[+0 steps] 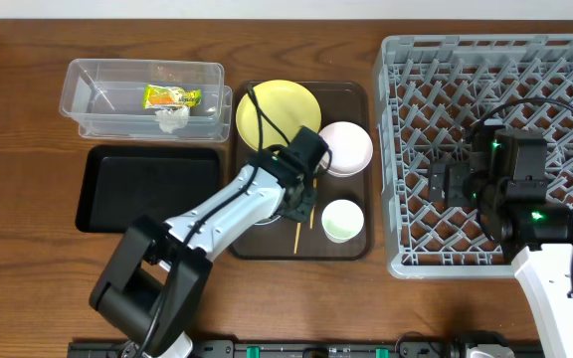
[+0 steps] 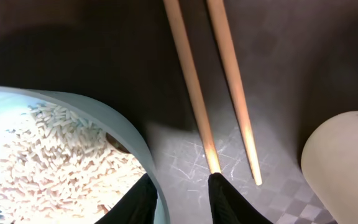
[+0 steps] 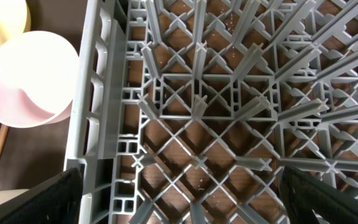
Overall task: Sort waste into correct bins and load items into the dishwasher rack
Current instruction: 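Grasp the rim of the light-blue rice bowl with the left gripper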
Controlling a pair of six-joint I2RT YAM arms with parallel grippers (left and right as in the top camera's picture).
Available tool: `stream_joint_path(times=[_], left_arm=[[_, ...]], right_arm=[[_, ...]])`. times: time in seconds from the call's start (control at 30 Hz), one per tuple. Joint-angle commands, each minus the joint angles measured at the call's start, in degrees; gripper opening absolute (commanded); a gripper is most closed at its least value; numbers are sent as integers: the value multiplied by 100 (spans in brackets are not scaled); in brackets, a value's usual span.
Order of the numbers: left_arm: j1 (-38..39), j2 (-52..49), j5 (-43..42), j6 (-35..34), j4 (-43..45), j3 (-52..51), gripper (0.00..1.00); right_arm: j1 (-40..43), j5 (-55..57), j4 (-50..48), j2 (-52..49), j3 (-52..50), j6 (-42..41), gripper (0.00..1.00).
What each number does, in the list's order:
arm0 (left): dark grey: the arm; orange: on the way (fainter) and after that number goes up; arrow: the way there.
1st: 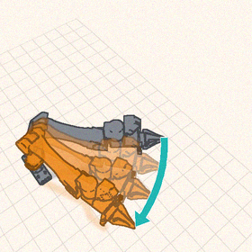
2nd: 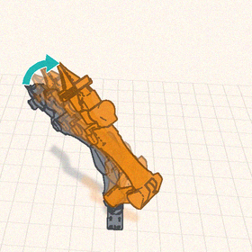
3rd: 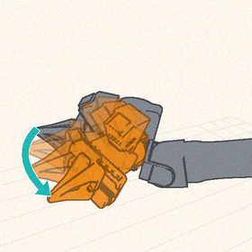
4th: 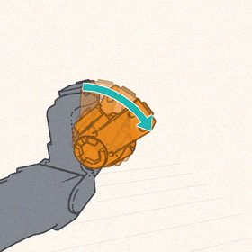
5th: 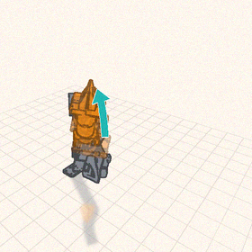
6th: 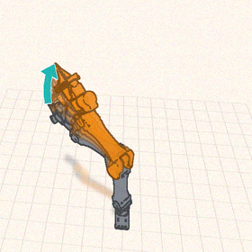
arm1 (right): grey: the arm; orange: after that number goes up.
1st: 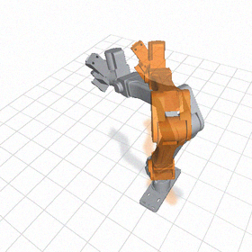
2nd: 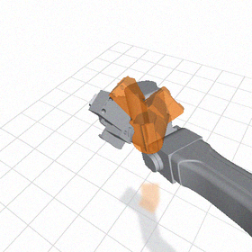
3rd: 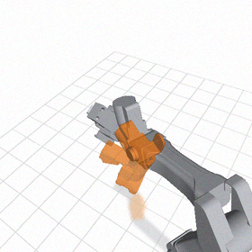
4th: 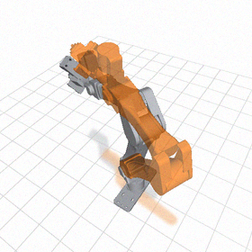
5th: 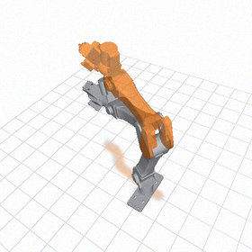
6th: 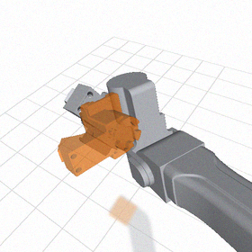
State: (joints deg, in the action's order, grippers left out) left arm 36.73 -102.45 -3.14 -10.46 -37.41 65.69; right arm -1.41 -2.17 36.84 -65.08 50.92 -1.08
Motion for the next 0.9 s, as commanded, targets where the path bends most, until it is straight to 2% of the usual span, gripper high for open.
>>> stream_joint_path(times=[0.0, 0.23, 0.4, 0.87], left_arm=[[33, -52, 280, 35, -24, -98, 29], [33, -52, 282, 35, -7, -103, 24], [33, -52, 284, 35, -7, -107, 15], [33, -52, 555, -13, 216, -323, 14]], right_arm=[[70, -46, 9, 68, 125, -59, 99], [68, -48, 9, 68, 125, -59, 99], [68, -46, 9, 68, 125, -59, 99], [68, -48, 9, 68, 125, -59, 99]])
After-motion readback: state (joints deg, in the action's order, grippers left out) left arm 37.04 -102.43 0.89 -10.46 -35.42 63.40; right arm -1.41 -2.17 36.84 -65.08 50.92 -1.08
